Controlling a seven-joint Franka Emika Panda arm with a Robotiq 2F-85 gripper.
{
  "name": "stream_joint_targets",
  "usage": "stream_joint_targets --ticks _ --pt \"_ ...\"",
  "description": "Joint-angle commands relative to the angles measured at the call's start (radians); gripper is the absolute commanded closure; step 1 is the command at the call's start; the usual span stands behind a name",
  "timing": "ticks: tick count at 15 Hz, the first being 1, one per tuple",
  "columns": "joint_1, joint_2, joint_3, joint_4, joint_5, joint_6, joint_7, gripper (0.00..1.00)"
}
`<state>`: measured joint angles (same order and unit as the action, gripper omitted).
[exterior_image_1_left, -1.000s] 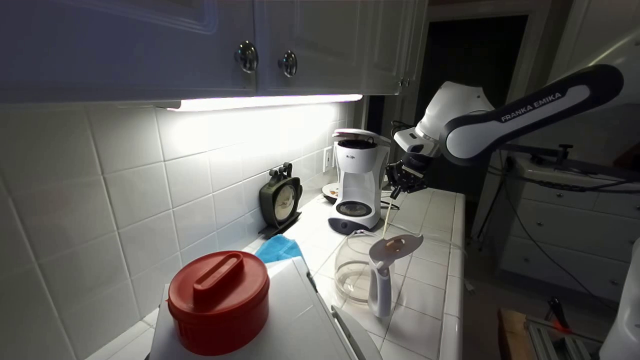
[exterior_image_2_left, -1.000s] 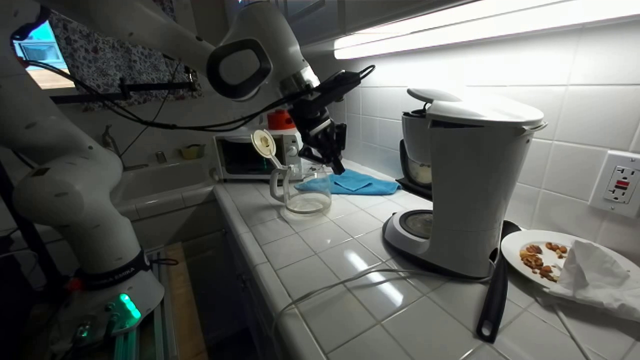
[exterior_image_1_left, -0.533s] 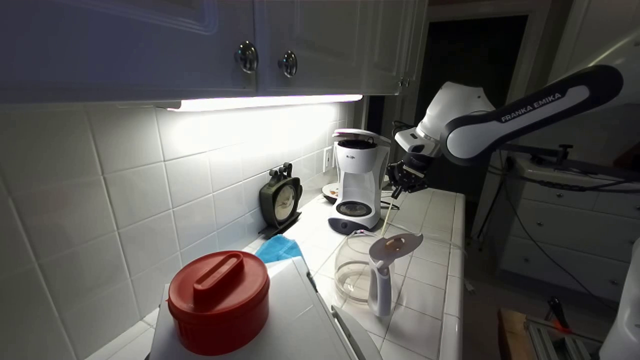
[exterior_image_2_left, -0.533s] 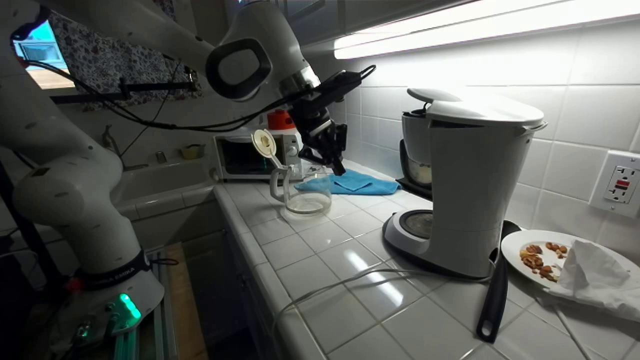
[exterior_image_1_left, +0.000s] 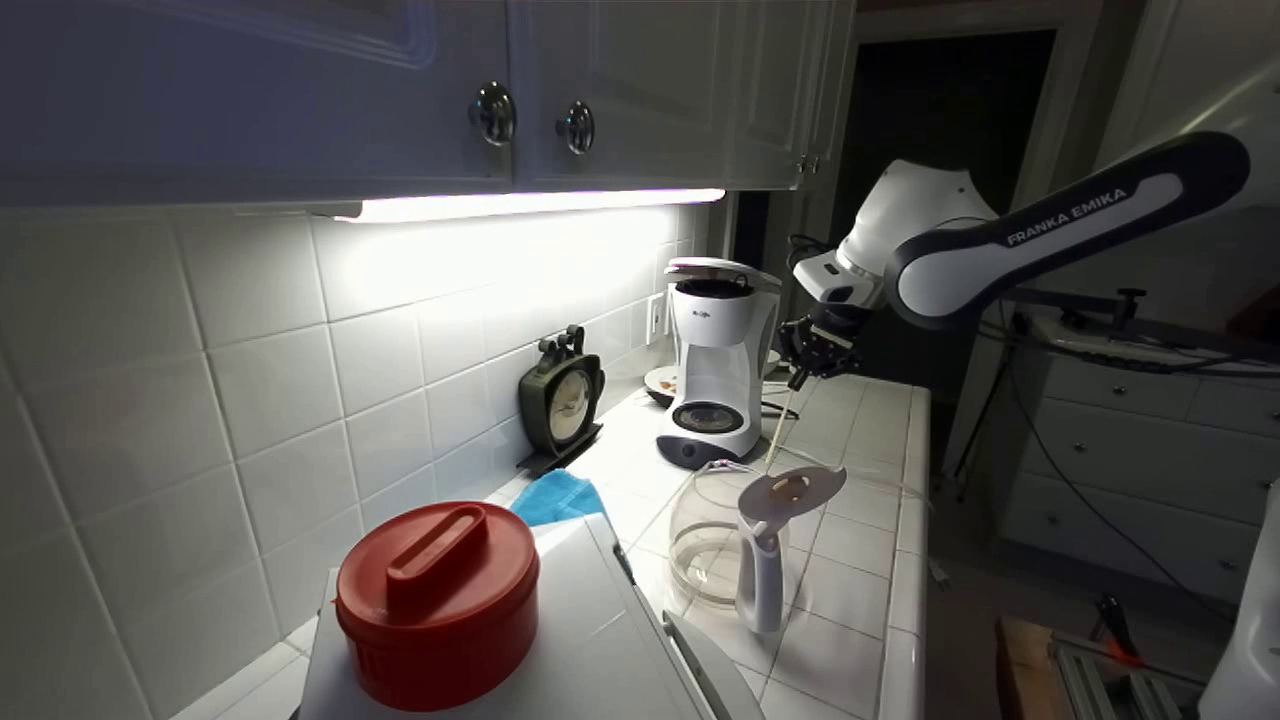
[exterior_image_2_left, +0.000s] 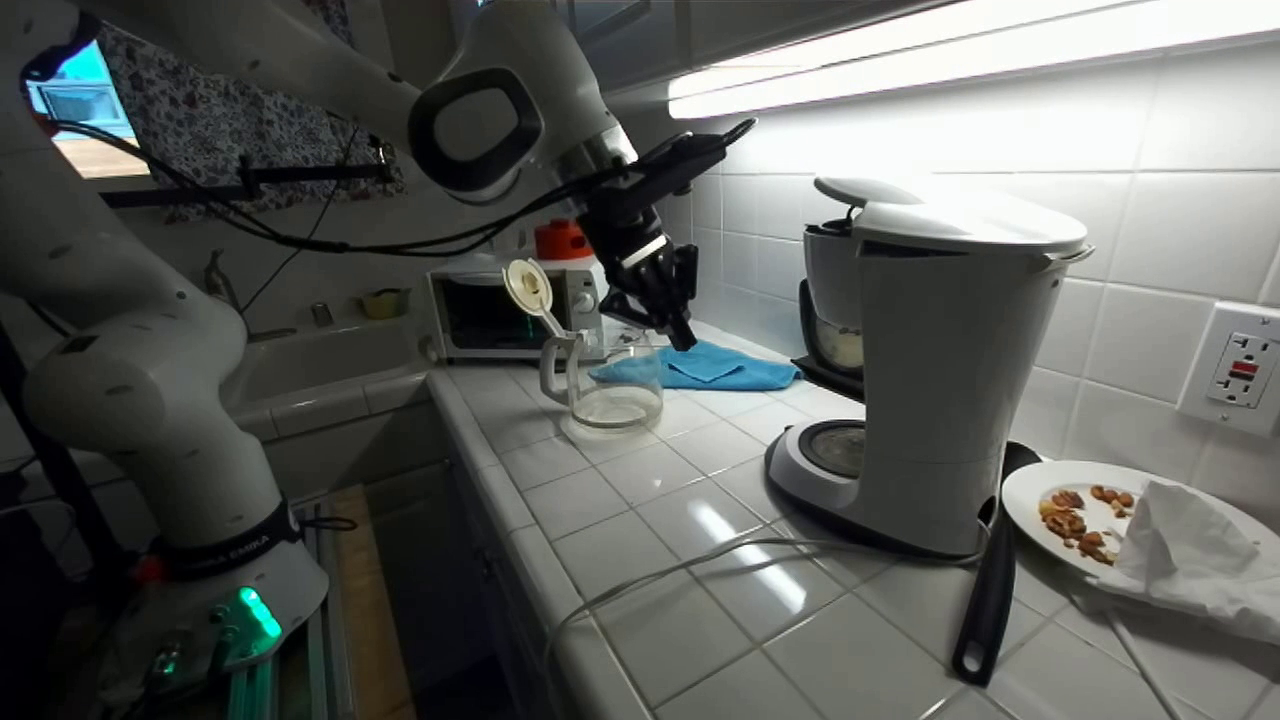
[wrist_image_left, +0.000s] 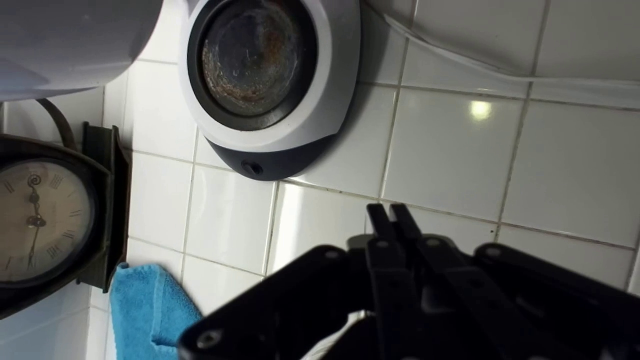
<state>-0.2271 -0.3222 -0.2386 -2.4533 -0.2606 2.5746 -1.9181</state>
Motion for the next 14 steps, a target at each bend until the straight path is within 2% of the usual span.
stream_joint_targets --ticks 1,8,14 --pt "0.001 -0.011 0.015 0.03 -0.064 -0.027 0.027 0.95" --pt "0.023 0.014 0.067 0.101 -0.142 -0.049 0.053 0.95" --pt "0.048 0.039 0.109 0.108 -0.191 -0.064 0.069 0.95"
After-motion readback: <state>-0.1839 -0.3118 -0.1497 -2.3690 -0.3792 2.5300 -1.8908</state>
